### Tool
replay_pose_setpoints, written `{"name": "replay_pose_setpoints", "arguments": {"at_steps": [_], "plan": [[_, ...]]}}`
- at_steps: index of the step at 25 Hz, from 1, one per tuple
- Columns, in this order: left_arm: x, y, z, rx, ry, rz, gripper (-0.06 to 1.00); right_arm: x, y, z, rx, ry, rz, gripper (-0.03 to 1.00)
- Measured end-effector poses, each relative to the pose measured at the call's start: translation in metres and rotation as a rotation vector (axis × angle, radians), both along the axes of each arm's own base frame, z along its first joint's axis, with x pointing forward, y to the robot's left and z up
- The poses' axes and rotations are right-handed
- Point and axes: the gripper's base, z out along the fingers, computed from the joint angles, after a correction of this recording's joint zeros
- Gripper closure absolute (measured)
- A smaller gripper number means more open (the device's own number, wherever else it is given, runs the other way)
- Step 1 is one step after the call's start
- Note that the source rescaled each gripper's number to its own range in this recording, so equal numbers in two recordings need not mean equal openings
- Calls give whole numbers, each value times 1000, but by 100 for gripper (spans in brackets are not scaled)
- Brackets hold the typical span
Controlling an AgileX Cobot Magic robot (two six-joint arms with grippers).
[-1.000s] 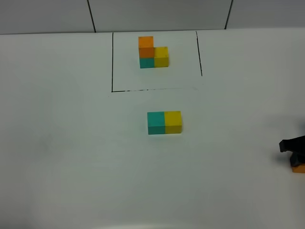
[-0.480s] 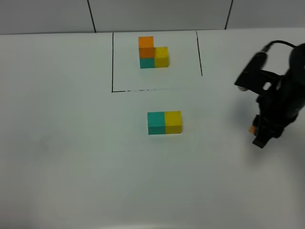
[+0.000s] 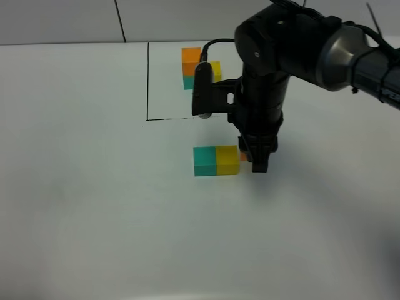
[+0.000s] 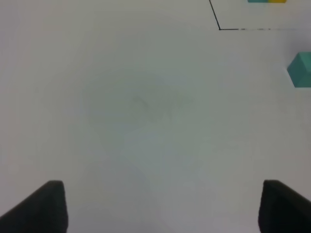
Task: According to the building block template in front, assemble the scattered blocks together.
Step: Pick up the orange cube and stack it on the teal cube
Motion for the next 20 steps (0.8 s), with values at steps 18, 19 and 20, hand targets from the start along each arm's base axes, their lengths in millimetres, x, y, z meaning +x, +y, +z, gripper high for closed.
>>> {"name": "replay_pose_setpoints", "arguments": {"at_steps": [18, 19, 20], "plan": [[0, 0, 0, 0, 0, 0, 12, 31, 57, -31, 86, 36, 120, 97], [0, 0, 0, 0, 0, 0, 12, 33, 56, -33, 92, 42, 113, 97], [0, 0, 0, 0, 0, 0, 12, 35, 54, -33, 96, 44, 108, 97]]}}
